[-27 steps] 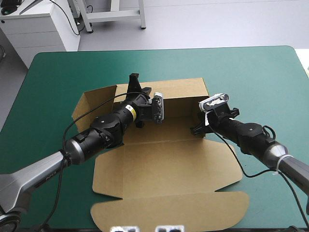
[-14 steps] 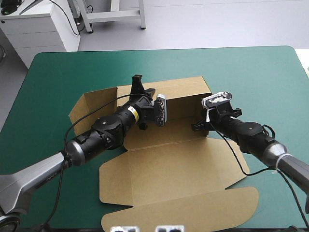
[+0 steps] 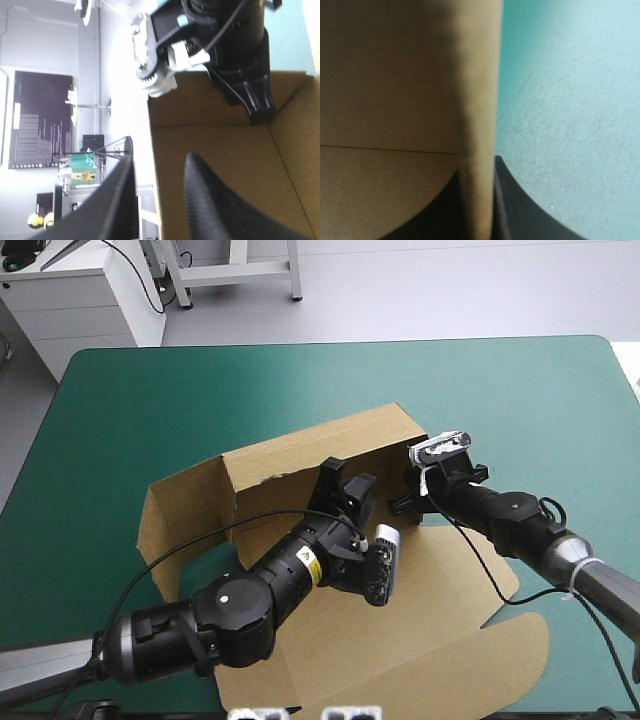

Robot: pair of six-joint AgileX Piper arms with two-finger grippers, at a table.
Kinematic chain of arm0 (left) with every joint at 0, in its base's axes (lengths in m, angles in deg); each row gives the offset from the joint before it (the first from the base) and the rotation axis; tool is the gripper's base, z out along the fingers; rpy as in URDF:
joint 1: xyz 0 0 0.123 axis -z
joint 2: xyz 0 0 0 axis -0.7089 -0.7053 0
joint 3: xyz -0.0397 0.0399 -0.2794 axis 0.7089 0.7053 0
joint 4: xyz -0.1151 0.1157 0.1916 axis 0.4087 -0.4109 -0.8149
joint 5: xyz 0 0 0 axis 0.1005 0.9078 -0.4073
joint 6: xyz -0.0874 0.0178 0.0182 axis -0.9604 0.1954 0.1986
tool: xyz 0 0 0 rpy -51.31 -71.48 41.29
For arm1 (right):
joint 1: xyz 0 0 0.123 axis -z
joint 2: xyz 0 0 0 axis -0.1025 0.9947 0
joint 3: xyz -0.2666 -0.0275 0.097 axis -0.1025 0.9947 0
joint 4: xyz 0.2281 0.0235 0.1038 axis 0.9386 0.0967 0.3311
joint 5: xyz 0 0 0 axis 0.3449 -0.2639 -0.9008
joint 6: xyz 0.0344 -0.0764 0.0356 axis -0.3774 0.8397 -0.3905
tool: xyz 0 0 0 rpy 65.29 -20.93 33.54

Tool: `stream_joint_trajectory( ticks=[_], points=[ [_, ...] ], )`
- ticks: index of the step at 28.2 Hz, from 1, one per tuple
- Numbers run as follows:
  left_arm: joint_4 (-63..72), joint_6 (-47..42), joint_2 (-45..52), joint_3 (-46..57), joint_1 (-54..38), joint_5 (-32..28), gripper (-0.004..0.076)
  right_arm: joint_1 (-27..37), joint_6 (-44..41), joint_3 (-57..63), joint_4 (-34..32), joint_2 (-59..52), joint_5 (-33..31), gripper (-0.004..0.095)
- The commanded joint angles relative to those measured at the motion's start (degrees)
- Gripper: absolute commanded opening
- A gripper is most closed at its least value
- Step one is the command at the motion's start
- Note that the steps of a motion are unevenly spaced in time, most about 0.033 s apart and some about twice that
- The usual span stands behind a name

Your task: Fold the box

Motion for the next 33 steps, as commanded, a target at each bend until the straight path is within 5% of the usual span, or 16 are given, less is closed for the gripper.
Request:
stream_joint_trajectory(
  ticks=[1, 10, 16, 20, 29, 33],
  points=[
    [-3.3, 0.7, 4.6, -1.5, 2.5, 0.2, 0.0006, 0.1, -0.9, -2.1, 1.0, -2.3, -0.6, -0.0014],
    [7.5, 1.8, 5.3, -7.8, 1.4, 7.3, 0.0018, 0.1, -0.9, -2.1, 1.0, -2.3, -0.6, -0.0014],
    [38.3, 22.7, 5.3, -21.4, -7.7, 10.3, 0.0018, 0.1, -0.9, -2.1, 1.0, -2.3, -0.6, -0.0014],
    [57.4, 31.9, 5.3, -29.0, -23.5, 14.9, 0.0018, 0.1, -0.9, -2.1, 1.0, -2.3, -0.7, -0.0014],
    [82.7, 33.0, 5.3, -33.8, -61.7, 31.1, 0.0017, 0.1, -0.9, -2.1, 1.0, -2.3, -0.8, -0.0014],
    [91.0, 33.0, 5.3, -31.9, -74.7, 32.9, 0.0013, 0.1, -0.9, -2.1, 1.0, -2.5, -0.8, -0.0014]
  ],
)
